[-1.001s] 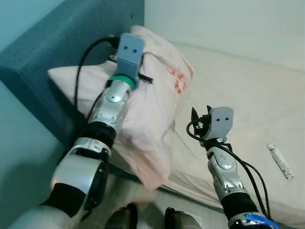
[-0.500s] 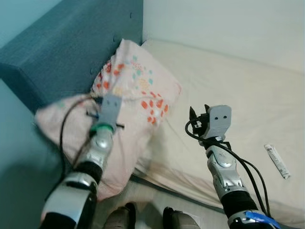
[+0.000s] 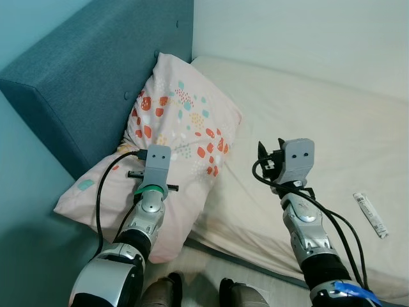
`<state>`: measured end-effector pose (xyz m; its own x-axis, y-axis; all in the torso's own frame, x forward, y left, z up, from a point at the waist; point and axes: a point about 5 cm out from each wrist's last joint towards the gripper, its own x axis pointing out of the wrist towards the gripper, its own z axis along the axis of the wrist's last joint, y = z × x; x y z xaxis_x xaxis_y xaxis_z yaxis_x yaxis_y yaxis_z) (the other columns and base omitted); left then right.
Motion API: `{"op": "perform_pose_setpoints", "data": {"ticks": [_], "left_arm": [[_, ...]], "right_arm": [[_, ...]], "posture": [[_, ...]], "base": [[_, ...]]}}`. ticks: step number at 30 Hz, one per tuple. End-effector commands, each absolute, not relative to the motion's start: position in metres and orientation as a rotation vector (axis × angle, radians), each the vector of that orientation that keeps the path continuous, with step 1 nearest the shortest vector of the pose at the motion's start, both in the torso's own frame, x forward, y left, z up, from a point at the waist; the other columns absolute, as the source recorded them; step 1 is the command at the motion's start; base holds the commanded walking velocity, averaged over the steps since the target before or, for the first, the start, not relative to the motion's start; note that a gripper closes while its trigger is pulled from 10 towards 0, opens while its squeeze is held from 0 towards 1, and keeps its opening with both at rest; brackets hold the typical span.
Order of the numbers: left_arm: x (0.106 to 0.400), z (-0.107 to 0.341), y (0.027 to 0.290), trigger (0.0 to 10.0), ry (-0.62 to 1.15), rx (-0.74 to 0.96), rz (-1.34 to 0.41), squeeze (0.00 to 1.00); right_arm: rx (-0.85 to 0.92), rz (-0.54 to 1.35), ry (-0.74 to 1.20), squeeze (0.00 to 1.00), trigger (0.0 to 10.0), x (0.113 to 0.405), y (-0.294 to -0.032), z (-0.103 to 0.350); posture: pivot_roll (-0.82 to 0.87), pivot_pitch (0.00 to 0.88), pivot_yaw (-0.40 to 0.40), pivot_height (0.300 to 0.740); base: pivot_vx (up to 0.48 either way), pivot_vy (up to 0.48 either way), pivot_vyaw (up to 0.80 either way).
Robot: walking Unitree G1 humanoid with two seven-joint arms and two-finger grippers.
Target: Clean up the room
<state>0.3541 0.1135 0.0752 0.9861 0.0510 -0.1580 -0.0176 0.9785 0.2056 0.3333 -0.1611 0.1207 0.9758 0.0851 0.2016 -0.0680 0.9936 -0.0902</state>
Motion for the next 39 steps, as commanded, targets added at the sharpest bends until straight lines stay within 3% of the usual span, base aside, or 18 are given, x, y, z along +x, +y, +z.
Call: {"op": "perform_pose_setpoints", "data": {"ticks": [1,11,33,35,36,37,38,39], "left_arm": [[0.353,0.073,0.106,10.0,0.177,0.2,-0.028,0.0],[0.383,0.129,0.114,10.0,0.018,0.051,-0.058,0.0],[0.37,0.108,0.11,10.0,0.064,0.047,-0.191,0.0],[0.371,0.111,0.109,10.0,0.049,0.049,-0.199,0.04],[0.371,0.113,0.109,10.0,0.037,0.058,-0.205,0.31],[0.371,0.113,0.109,10.0,0.037,0.058,-0.205,0.31],[0.372,0.115,0.108,10.0,0.025,0.068,-0.213,0.72],[0.372,0.117,0.107,10.0,0.006,0.079,-0.22,0.81]], "right_arm": [[-0.079,0.068,-0.196,0.0,10.0,0.334,-0.165,0.121],[-0.062,0.069,-0.199,0.0,10.0,0.336,-0.165,0.124],[-0.009,0.108,-0.155,0.0,10.0,0.335,-0.156,0.114],[-0.01,0.109,-0.155,0.0,10.0,0.335,-0.156,0.115],[-0.01,0.11,-0.155,0.0,10.0,0.335,-0.156,0.115],[-0.01,0.11,-0.155,0.0,10.0,0.335,-0.156,0.115],[-0.012,0.111,-0.154,0.0,10.0,0.336,-0.156,0.114],[-0.016,0.111,-0.151,0.0,10.0,0.335,-0.156,0.114]], "posture": [[-0.04,0.152,0.005,0.74],[-0.02,0.143,0.001,0.74],[-0.01,0.113,-0.006,0.74],[-0.01,0.11,-0.008,0.74],[-0.01,0.11,-0.008,0.74],[-0.01,0.11,-0.008,0.74],[0.0,0.111,-0.009,0.74],[0.0,0.111,-0.009,0.74]], "base": [[0.0,0.0,0.0],[0.0,0.0,0.0],[0.0,0.0,0.0],[0.0,0.0,0.0],[0.0,0.0,0.0],[0.0,0.0,0.0],[0.0,0.0,0.0],[0.0,0.0,0.0]]}}
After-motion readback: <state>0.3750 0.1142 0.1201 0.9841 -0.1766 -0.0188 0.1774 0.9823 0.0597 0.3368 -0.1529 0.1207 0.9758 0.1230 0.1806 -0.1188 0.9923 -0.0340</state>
